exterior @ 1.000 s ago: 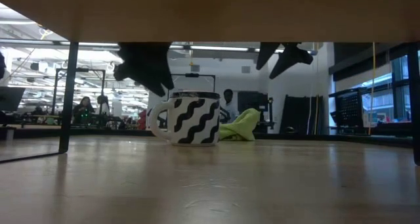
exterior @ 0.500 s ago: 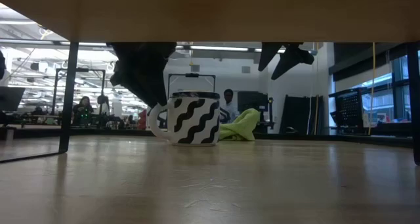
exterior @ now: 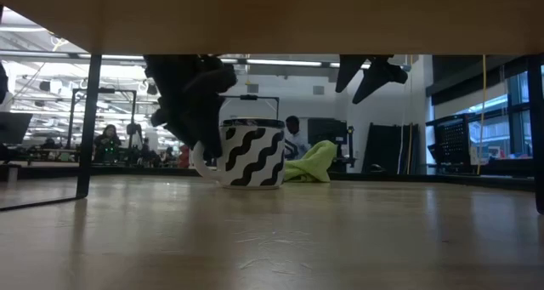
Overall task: Stack small to large cups/mugs on shelf
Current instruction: Put the white mug on the shelf
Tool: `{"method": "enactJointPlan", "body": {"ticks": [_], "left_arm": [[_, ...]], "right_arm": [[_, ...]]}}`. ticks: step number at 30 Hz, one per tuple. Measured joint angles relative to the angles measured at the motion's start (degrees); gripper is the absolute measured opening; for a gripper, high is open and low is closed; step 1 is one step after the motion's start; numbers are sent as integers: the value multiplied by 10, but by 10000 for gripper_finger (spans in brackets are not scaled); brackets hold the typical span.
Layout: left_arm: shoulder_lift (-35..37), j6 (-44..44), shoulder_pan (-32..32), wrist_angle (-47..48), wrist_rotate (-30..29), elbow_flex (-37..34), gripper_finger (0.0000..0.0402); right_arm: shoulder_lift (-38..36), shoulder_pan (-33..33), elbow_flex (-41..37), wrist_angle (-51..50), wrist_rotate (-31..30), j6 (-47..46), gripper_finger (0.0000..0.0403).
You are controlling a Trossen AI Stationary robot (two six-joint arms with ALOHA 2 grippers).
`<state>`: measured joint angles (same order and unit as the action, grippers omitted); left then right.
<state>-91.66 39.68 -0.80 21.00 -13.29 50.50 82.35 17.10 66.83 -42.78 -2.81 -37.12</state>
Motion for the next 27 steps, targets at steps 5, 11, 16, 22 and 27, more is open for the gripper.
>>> {"method": "enactJointPlan", "body": {"ticks": [5,11,16,22,27], "left_arm": [[0,-28,-1,3,-11,0,110],[0,-31,-1,2,-15,0,47],[0,-30,-1,-5,-19,0,47],[5,-27,-1,-22,-11,-1,47],[10,-30,-1,-21,6,7,47]], "right_arm": [[0,0,0,0,0,0,232],[0,0,0,0,0,0,232],[0,0,0,0,-1,0,232],[0,0,0,0,-1,0,232],[0,0,0,0,-1,0,232]]}}
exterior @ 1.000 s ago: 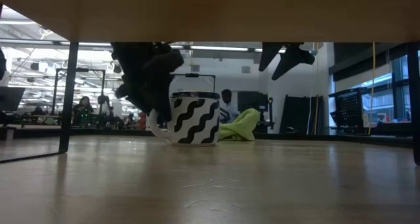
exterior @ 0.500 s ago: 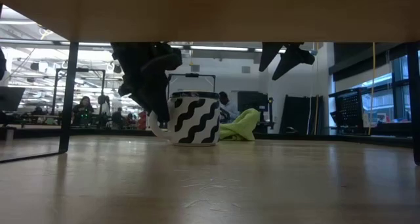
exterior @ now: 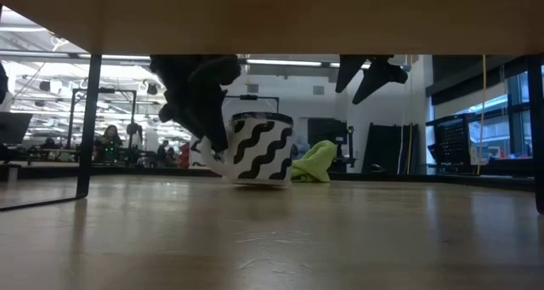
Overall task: Stack small to large cups/mugs on shelf
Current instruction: Put the white mug on the shelf
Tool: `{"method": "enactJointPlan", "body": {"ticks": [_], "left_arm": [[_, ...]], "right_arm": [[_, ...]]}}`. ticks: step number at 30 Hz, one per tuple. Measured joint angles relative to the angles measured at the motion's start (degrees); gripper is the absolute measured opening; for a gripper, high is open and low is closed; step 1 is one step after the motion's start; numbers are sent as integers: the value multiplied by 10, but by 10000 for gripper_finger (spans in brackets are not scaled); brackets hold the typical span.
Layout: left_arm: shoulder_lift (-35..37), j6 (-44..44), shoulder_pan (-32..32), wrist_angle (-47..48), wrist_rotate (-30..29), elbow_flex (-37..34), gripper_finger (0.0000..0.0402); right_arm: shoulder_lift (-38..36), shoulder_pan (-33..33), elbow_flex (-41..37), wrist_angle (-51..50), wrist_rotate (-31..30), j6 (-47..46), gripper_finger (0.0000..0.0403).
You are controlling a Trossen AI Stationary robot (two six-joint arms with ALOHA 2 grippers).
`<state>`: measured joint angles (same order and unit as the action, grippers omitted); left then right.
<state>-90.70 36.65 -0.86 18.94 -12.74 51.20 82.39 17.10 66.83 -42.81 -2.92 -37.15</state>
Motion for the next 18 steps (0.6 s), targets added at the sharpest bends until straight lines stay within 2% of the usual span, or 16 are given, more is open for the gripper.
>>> {"method": "enactJointPlan", "body": {"ticks": [18], "left_arm": [[0,-25,6,155,-33,113,47]], "right_arm": [[0,1,-15,-3,-24,1,232]]}}
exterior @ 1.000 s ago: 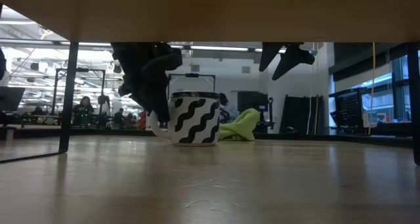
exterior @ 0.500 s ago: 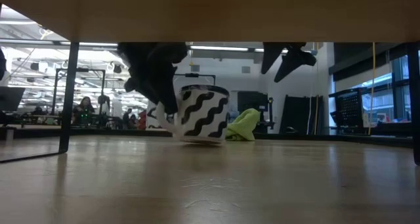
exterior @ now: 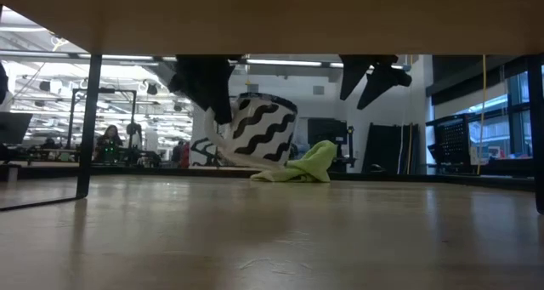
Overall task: Stack small to large cups/mugs on shelf
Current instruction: Put the white mug on the shelf
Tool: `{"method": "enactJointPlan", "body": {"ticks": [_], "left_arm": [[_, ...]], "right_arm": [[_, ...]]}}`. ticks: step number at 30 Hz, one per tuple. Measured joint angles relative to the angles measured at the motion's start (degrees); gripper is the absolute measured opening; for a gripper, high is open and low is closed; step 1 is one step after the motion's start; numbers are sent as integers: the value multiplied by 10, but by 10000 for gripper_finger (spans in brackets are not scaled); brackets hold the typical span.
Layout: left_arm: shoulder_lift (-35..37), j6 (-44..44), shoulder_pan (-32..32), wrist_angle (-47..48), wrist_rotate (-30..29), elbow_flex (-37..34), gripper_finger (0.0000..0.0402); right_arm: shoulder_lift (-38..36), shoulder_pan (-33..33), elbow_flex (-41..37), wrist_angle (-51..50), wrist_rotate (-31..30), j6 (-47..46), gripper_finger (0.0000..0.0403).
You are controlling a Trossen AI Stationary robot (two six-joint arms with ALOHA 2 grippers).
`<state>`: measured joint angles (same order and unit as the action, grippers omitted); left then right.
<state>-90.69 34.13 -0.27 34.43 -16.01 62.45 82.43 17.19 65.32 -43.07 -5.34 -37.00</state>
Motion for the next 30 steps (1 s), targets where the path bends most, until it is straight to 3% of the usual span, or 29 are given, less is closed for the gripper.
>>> {"method": "enactJointPlan", "body": {"ticks": [5,15,30], "left_arm": [[7,22,0,42,-2,29,47],[53,110,-17,184,-67,120,47],[48,434,-184,380,-172,259,47]], "right_arm": [[0,10,0,0,-7,13,232],[0,38,0,1,-7,55,232],[0,48,0,5,39,127,232]]}}
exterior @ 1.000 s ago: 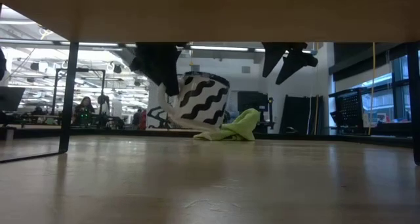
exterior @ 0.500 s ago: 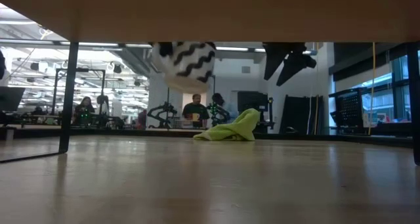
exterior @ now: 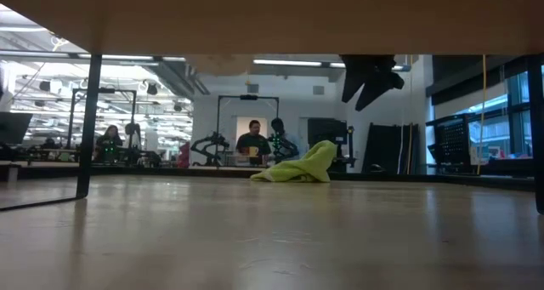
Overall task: Stack small to large cups/mugs on shelf
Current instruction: Put the white mug on the shelf
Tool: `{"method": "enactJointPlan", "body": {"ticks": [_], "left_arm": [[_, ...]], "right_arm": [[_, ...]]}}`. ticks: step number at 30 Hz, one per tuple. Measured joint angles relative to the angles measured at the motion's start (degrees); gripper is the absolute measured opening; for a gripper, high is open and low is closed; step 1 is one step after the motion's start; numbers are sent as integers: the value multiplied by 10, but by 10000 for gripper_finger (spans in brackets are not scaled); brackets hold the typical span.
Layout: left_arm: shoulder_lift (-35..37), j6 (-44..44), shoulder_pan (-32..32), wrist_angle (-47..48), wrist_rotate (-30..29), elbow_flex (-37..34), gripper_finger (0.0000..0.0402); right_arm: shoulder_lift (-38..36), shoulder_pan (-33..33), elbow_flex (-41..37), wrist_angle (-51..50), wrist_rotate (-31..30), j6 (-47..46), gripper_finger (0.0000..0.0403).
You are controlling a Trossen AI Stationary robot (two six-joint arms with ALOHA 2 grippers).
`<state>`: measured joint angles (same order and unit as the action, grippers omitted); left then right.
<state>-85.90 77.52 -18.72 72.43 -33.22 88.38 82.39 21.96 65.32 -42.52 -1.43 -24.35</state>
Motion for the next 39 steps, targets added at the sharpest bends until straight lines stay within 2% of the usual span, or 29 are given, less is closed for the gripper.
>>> {"method": "enactJointPlan", "body": {"ticks": [3,10,23,31,39], "left_arm": [[-5,52,-35,34,-4,26,47],[-31,102,-118,38,1,77,47],[-129,272,-274,94,10,160,47],[-181,296,-303,97,5,211,47],[-198,345,-320,107,7,214,47]], "right_arm": [[0,0,0,0,1,10,232],[0,0,0,1,5,6,232],[0,-21,0,-7,16,-25,232],[0,-31,0,-11,16,-52,232],[0,-31,0,-15,16,-52,232]]}}
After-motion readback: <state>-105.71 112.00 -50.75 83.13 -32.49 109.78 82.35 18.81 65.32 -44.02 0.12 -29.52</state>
